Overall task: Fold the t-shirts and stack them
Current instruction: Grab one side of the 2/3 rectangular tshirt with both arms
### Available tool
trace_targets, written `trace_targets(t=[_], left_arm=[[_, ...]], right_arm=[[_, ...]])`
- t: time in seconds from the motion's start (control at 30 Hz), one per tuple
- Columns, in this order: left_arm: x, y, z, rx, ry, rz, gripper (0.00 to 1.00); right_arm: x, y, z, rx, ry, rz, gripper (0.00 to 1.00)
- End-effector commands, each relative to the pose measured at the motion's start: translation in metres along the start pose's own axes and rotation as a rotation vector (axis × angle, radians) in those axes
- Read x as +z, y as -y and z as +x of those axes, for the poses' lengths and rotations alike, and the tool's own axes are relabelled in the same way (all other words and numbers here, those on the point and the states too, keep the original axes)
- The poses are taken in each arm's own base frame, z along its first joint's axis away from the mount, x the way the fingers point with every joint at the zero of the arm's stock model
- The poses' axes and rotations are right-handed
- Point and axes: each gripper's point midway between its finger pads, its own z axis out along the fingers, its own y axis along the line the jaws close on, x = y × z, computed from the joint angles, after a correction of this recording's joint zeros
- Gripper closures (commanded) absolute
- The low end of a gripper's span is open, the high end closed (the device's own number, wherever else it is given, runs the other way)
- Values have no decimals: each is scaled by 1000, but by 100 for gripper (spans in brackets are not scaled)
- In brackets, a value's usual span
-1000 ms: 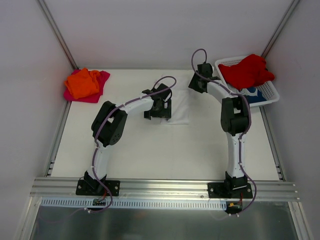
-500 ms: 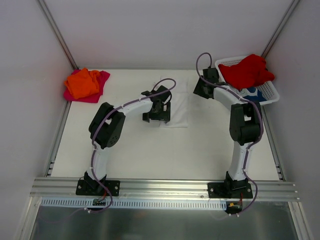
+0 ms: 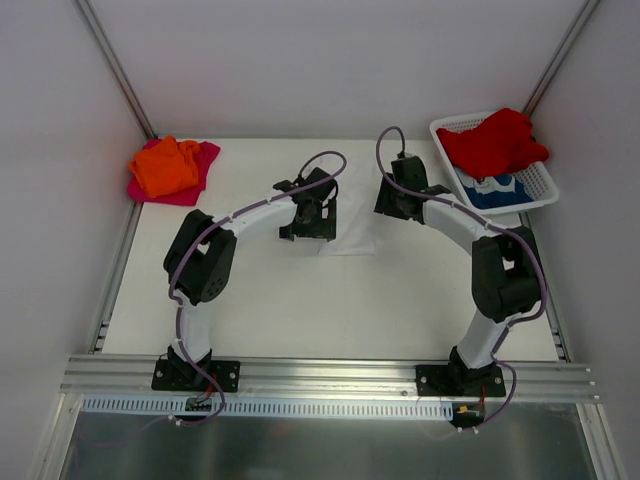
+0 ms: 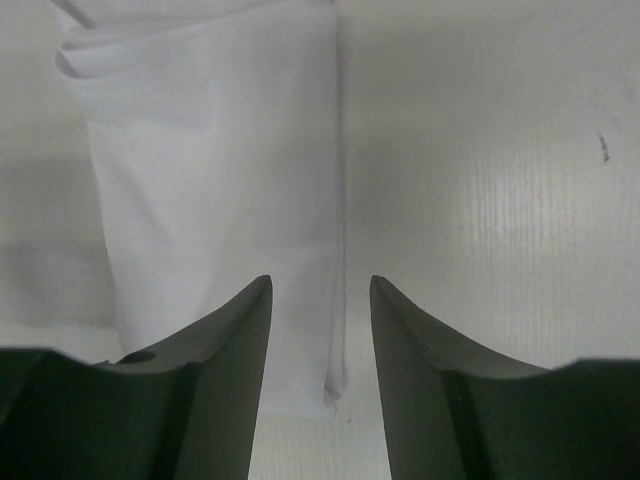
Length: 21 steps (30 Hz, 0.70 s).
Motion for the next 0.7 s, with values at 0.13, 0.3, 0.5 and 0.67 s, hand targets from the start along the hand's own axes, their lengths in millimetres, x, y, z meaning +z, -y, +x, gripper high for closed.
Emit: trace_targets(t=[0.13,0.3,0.5,0.67], left_arm=[[-3,-7,10,-24,-2,37,1],[5,1,15,-42,-26,84,1],[10,7,12,-49,-19,106,1],[10,10,8,-50,-12,112,1]], right_arm=[[-26,-6,18,-38,0,-9,49],[-33,1,31,-40,-9,2,48],[-40,3,47,-44,-24,-1,48],[-39,-4,61,-51,-46,-10,48]])
